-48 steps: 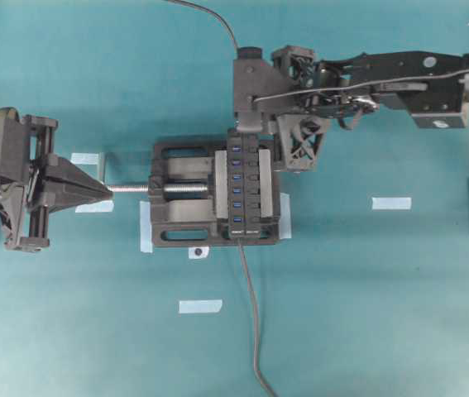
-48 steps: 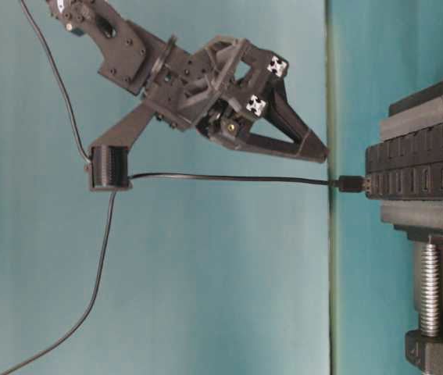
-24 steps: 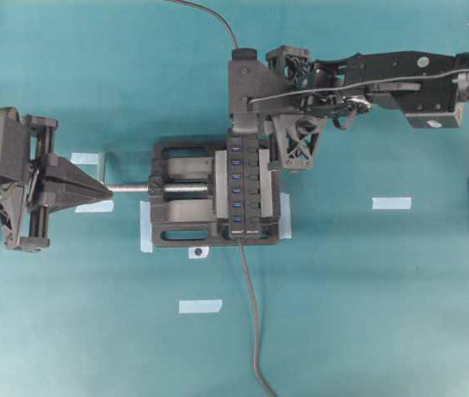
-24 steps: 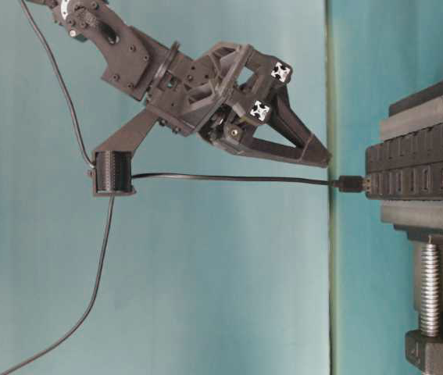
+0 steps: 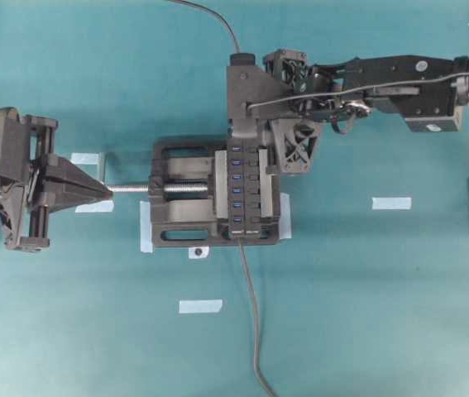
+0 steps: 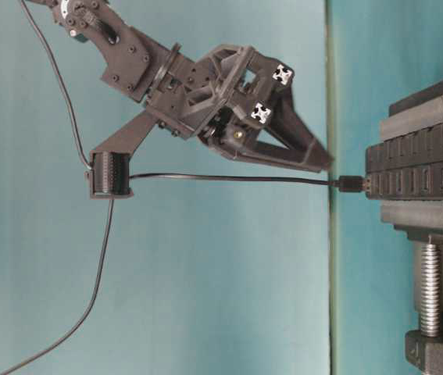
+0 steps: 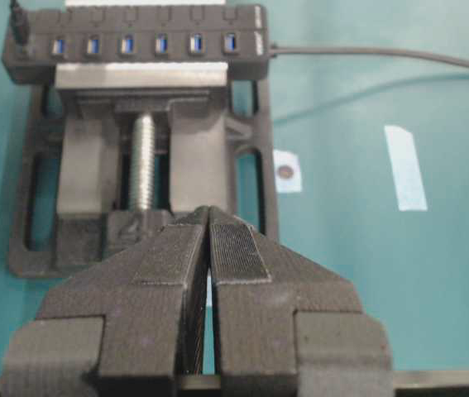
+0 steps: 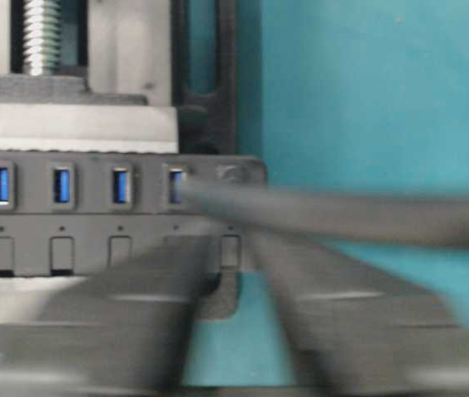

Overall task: Insert the USB into the second port from the front of the fixed hub.
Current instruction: 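Close the right gripper on the black USB plug at the hub, then pull the USB plug out of the port with the right gripper, then carry the held plug to the second port and push it in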

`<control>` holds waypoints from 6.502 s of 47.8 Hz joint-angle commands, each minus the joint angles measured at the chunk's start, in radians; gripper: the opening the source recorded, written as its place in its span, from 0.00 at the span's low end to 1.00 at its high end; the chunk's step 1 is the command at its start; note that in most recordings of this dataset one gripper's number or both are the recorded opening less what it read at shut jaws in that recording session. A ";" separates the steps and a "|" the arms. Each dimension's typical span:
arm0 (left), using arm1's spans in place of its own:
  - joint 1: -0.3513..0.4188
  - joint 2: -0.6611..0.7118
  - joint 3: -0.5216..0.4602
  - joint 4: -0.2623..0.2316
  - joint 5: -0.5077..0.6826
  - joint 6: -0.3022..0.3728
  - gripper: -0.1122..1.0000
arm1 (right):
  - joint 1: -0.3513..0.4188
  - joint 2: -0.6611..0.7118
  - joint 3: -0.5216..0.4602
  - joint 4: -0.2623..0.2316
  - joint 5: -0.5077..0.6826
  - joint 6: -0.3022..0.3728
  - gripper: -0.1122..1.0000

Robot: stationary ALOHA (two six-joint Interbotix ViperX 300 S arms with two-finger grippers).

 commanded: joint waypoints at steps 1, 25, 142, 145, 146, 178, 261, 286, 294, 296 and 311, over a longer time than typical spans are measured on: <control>0.000 -0.002 -0.023 0.002 -0.005 -0.002 0.10 | 0.006 -0.012 -0.025 -0.002 -0.006 -0.003 0.58; 0.000 -0.006 -0.021 0.000 -0.005 -0.003 0.10 | 0.008 0.026 -0.055 -0.002 -0.008 -0.003 0.84; 0.000 -0.009 -0.017 0.002 -0.011 -0.003 0.10 | 0.041 -0.018 -0.193 0.048 0.179 0.015 0.19; 0.000 -0.009 -0.018 0.002 -0.011 -0.003 0.10 | 0.054 -0.031 -0.196 0.049 0.179 0.028 0.19; 0.000 -0.009 -0.018 0.002 -0.011 -0.003 0.10 | 0.055 -0.034 -0.196 0.049 0.179 0.035 0.19; 0.000 -0.009 -0.015 0.002 -0.012 -0.003 0.10 | 0.112 -0.078 -0.179 0.048 0.181 0.098 0.19; 0.000 -0.009 -0.011 0.002 -0.012 -0.005 0.10 | 0.209 0.017 -0.103 0.044 0.103 0.150 0.19; 0.000 -0.009 -0.009 0.002 -0.012 -0.005 0.10 | 0.209 0.021 -0.074 0.044 0.077 0.150 0.19; 0.000 -0.009 -0.011 0.002 -0.012 -0.005 0.10 | 0.209 0.025 -0.072 0.043 0.074 0.150 0.19; 0.000 -0.009 -0.011 0.002 -0.012 -0.005 0.10 | 0.209 0.023 -0.072 0.043 0.072 0.150 0.19; 0.000 -0.009 -0.012 0.002 -0.012 -0.005 0.10 | 0.209 0.031 -0.072 0.043 0.069 0.152 0.19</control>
